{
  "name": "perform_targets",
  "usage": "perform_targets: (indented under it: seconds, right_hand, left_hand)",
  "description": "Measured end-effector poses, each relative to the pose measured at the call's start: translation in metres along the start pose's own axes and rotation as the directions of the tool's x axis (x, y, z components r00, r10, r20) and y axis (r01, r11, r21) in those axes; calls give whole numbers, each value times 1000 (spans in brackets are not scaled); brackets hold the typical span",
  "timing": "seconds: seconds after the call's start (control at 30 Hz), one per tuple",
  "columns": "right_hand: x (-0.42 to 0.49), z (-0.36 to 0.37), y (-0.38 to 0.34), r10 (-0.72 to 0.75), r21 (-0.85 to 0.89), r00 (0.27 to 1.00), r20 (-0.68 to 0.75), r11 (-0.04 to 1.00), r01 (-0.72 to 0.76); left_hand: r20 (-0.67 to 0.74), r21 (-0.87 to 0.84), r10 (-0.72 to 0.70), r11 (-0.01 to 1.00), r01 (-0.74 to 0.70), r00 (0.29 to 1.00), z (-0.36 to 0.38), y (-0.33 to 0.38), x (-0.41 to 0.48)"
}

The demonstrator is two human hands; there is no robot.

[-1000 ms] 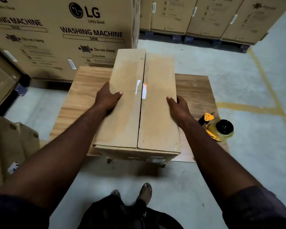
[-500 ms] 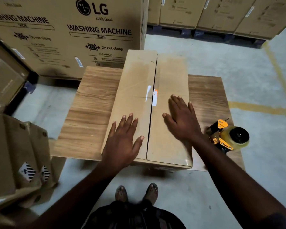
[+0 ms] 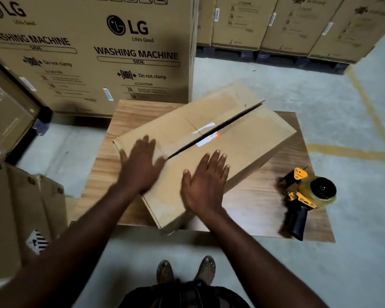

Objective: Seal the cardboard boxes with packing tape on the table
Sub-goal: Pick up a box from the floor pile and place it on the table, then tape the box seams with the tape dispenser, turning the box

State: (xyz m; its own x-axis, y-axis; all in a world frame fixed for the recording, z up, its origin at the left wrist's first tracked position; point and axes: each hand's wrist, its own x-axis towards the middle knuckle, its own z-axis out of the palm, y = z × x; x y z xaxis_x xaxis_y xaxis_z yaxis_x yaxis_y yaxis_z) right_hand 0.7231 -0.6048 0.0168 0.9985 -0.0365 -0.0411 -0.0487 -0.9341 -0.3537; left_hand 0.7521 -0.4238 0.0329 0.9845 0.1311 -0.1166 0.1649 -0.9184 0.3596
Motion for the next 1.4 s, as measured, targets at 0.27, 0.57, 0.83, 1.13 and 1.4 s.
perform_targets:
  seconds: [0.27,0.57,0.83,1.13,1.4]
  right_hand:
    - [138,-61,122,172,-121,985,14,978,-169]
    - [170,-84,177,279,-41,954,-113,958,-285]
    - [101,-64,173,457,52,848,-267,886,-461]
    - [43,-60,170,504,127,832,-229,863,-488]
    - [14,-70,282,676,595,732,-85,624,-507]
  left_hand:
    - [-55,-59,8,998,-12,998,37,9,-59]
    - [-52,-118,98,988,-104,994,29,-10,-40]
    - [60,-76,170,983,-166,984,0,-45,40]
    - [126,-10,20,1000,-19,992,-3,3,87]
    - [4,56,220,974,-220,975,46,90,53]
